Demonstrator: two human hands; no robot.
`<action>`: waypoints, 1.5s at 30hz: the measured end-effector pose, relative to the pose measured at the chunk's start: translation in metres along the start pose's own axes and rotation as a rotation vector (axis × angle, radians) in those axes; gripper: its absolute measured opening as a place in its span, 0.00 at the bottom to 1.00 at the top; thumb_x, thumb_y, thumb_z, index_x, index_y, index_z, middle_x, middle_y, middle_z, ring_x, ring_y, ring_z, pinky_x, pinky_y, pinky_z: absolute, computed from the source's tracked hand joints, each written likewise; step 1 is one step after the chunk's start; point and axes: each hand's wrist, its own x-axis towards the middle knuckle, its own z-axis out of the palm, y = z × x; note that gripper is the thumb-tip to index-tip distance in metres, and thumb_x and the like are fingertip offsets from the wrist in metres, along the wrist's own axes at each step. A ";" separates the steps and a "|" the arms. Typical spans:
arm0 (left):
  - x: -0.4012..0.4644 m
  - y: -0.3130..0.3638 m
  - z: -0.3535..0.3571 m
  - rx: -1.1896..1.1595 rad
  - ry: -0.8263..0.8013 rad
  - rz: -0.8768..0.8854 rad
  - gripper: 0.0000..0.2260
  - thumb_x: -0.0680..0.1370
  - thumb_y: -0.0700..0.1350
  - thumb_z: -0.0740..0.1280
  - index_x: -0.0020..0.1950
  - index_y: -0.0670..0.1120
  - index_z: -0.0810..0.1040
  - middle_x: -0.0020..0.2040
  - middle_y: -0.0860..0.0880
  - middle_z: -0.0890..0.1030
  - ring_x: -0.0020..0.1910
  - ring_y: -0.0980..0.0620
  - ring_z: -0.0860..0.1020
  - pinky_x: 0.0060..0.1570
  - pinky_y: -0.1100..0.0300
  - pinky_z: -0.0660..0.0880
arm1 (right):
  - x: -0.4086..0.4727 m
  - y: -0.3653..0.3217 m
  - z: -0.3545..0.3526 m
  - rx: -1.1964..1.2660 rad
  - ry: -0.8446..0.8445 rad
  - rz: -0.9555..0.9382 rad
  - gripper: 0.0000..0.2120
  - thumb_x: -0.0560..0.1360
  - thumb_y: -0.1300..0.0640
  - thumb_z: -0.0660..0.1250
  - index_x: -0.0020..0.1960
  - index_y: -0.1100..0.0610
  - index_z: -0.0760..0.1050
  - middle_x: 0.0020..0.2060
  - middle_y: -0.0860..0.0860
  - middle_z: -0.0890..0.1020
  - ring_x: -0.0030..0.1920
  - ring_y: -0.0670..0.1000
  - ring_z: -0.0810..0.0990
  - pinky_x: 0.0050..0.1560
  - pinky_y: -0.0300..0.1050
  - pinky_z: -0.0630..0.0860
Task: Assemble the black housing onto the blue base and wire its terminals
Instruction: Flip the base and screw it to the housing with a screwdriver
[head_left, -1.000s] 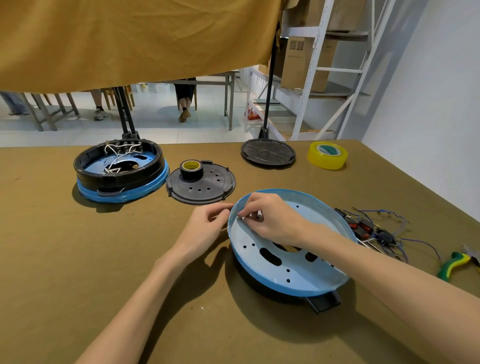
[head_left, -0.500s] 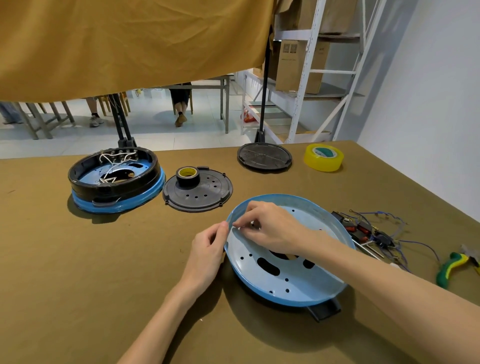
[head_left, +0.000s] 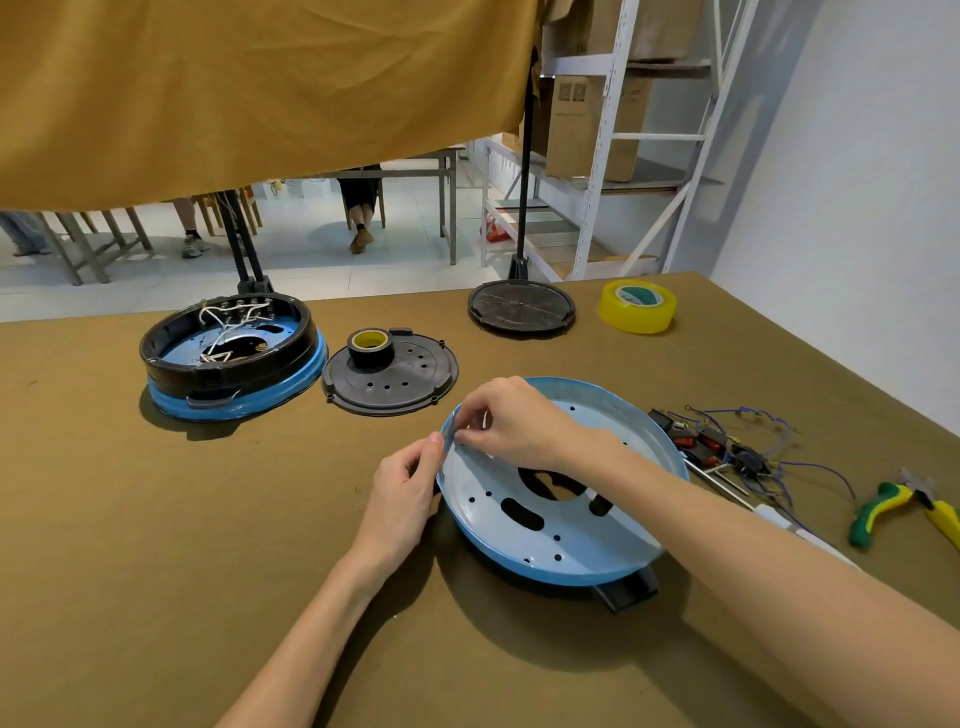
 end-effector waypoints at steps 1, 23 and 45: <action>0.000 0.000 0.000 0.005 0.004 0.001 0.21 0.85 0.58 0.56 0.48 0.46 0.83 0.44 0.46 0.85 0.47 0.43 0.82 0.48 0.42 0.78 | 0.001 0.000 0.000 -0.017 -0.017 -0.002 0.06 0.78 0.55 0.70 0.50 0.51 0.87 0.37 0.40 0.80 0.40 0.45 0.78 0.41 0.45 0.77; 0.001 -0.004 0.000 -0.016 -0.004 0.041 0.22 0.86 0.56 0.56 0.47 0.42 0.81 0.42 0.42 0.82 0.47 0.37 0.79 0.43 0.43 0.75 | -0.012 -0.015 0.001 -0.262 0.057 0.039 0.06 0.78 0.52 0.69 0.52 0.48 0.84 0.44 0.44 0.82 0.46 0.49 0.79 0.44 0.50 0.78; 0.008 -0.010 0.000 -0.007 0.000 0.011 0.18 0.85 0.57 0.59 0.45 0.49 0.81 0.40 0.48 0.82 0.44 0.44 0.79 0.41 0.51 0.74 | 0.000 -0.014 0.008 -0.436 -0.136 -0.001 0.07 0.84 0.52 0.58 0.56 0.54 0.73 0.51 0.53 0.81 0.48 0.57 0.79 0.45 0.54 0.76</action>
